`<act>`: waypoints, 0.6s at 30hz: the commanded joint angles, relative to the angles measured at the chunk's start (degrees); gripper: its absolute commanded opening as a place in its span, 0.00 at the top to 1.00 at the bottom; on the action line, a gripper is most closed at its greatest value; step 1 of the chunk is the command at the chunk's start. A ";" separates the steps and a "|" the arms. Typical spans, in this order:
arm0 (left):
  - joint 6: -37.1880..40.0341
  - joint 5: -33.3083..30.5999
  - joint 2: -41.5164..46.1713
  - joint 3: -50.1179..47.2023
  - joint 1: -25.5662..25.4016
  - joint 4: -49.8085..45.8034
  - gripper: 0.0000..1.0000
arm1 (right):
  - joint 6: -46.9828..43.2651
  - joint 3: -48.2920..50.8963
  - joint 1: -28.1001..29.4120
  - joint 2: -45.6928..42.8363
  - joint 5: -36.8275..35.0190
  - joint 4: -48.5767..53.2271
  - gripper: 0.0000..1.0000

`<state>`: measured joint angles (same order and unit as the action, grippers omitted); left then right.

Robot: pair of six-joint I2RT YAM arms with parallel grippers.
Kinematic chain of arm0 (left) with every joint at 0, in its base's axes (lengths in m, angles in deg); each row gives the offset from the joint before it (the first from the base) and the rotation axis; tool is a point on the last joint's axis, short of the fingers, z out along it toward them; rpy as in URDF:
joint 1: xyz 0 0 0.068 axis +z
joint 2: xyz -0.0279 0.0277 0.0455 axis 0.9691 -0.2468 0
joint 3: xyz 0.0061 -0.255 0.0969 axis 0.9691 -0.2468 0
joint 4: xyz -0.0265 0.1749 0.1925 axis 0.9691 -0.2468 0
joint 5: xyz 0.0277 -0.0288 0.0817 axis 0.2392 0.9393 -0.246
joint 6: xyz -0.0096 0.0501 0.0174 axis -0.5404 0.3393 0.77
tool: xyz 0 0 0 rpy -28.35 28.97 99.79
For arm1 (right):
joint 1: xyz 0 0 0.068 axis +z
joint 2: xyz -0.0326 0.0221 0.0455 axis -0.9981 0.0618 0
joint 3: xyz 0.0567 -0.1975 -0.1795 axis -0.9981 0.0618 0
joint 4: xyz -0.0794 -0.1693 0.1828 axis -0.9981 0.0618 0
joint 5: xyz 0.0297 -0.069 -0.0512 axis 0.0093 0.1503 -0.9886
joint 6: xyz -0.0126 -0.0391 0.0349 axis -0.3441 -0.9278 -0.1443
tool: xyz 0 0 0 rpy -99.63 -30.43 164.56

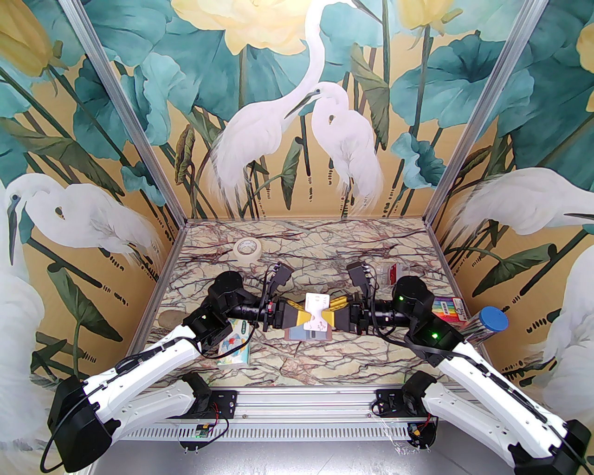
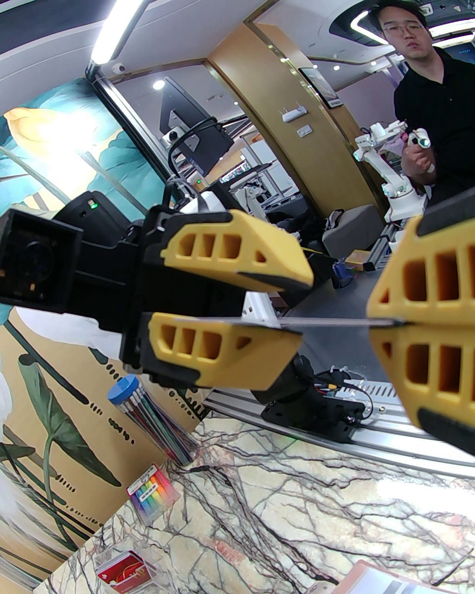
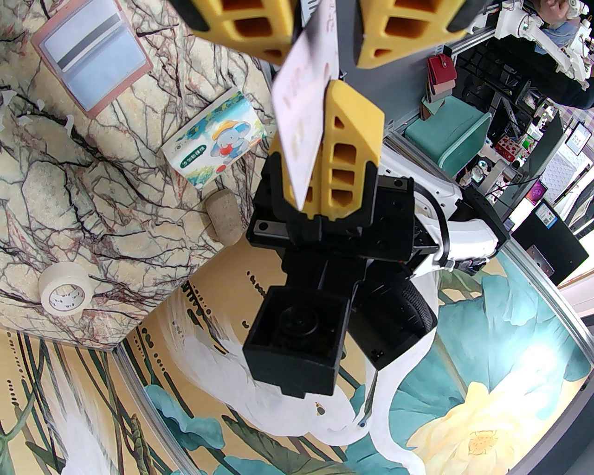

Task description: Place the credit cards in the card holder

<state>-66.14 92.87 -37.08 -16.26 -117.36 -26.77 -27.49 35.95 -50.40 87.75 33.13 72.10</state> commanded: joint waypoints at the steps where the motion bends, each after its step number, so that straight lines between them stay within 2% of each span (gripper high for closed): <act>1: -0.02 0.34 0.12 0.41 -0.23 1.06 1.00 | -0.46 -0.21 0.42 -1.13 0.24 -0.44 0.75; 10: -0.46 -0.18 0.34 -0.21 -0.26 1.75 1.00 | 0.01 0.55 0.42 -1.66 0.14 -0.79 0.80; 18: -0.94 -0.68 0.43 -0.65 -0.21 2.69 1.00 | -0.06 1.24 0.53 -1.93 0.15 -0.70 0.80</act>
<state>-66.20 92.87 -37.04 -16.28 -117.36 -25.73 -27.47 36.06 -50.40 86.76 32.89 72.10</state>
